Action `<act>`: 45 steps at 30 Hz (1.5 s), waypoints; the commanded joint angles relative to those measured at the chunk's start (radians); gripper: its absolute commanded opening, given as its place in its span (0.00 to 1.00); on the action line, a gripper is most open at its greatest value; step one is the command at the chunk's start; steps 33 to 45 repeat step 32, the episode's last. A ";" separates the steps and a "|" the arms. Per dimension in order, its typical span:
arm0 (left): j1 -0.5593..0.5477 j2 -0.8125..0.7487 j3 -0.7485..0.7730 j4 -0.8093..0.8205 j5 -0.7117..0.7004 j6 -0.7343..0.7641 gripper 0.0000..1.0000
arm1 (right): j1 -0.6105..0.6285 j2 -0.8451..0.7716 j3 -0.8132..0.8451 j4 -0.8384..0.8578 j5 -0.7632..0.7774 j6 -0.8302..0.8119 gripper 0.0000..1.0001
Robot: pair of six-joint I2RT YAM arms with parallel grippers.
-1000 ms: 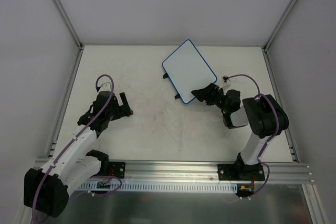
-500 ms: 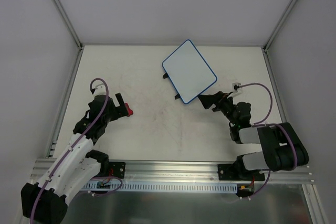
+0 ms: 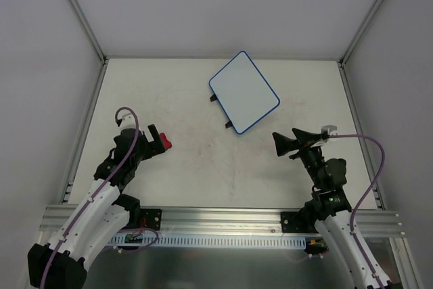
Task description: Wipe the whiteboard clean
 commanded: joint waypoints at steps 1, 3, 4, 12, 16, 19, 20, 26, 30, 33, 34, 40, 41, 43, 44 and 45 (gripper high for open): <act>0.006 -0.020 -0.008 0.041 0.019 -0.020 0.99 | 0.005 -0.080 0.006 -0.309 0.097 -0.067 0.99; 0.006 -0.033 -0.011 0.042 0.022 -0.018 0.99 | 0.004 -0.107 -0.016 -0.344 0.125 -0.065 0.99; 0.008 -0.037 -0.013 0.042 0.021 -0.018 0.99 | 0.005 -0.123 -0.022 -0.368 0.154 -0.062 0.99; 0.006 -0.089 -0.028 0.045 -0.005 -0.017 0.99 | 0.004 -0.029 -0.022 -0.318 0.162 -0.070 0.99; 0.006 -0.093 -0.027 0.044 -0.015 -0.015 0.99 | 0.004 0.003 -0.006 -0.315 0.171 -0.071 0.99; 0.006 -0.088 -0.025 0.045 -0.011 -0.017 0.99 | 0.004 -0.006 -0.010 -0.315 0.210 -0.071 0.99; 0.006 -0.085 -0.024 0.047 -0.007 -0.015 0.99 | 0.004 -0.011 -0.013 -0.316 0.216 -0.076 0.99; 0.006 -0.060 -0.016 0.045 0.008 -0.010 0.99 | 0.005 -0.029 -0.017 -0.316 0.227 -0.079 0.99; 0.006 -0.059 -0.016 0.045 0.010 -0.010 0.99 | 0.004 -0.029 -0.013 -0.311 0.198 -0.082 0.99; 0.006 -0.063 -0.016 0.047 0.008 -0.010 0.99 | 0.004 -0.031 -0.016 -0.310 0.205 -0.084 0.99; 0.006 -0.063 -0.016 0.047 0.008 -0.010 0.99 | 0.004 -0.031 -0.016 -0.310 0.205 -0.084 0.99; 0.006 -0.063 -0.016 0.047 0.008 -0.010 0.99 | 0.004 -0.031 -0.016 -0.310 0.205 -0.084 0.99; 0.006 -0.063 -0.016 0.047 0.008 -0.010 0.99 | 0.004 -0.031 -0.016 -0.310 0.205 -0.084 0.99; 0.006 -0.063 -0.016 0.047 0.008 -0.010 0.99 | 0.004 -0.031 -0.016 -0.310 0.205 -0.084 0.99; 0.006 -0.063 -0.016 0.047 0.008 -0.010 0.99 | 0.004 -0.031 -0.016 -0.310 0.205 -0.084 0.99; 0.006 -0.063 -0.016 0.047 0.008 -0.010 0.99 | 0.004 -0.031 -0.016 -0.310 0.205 -0.084 0.99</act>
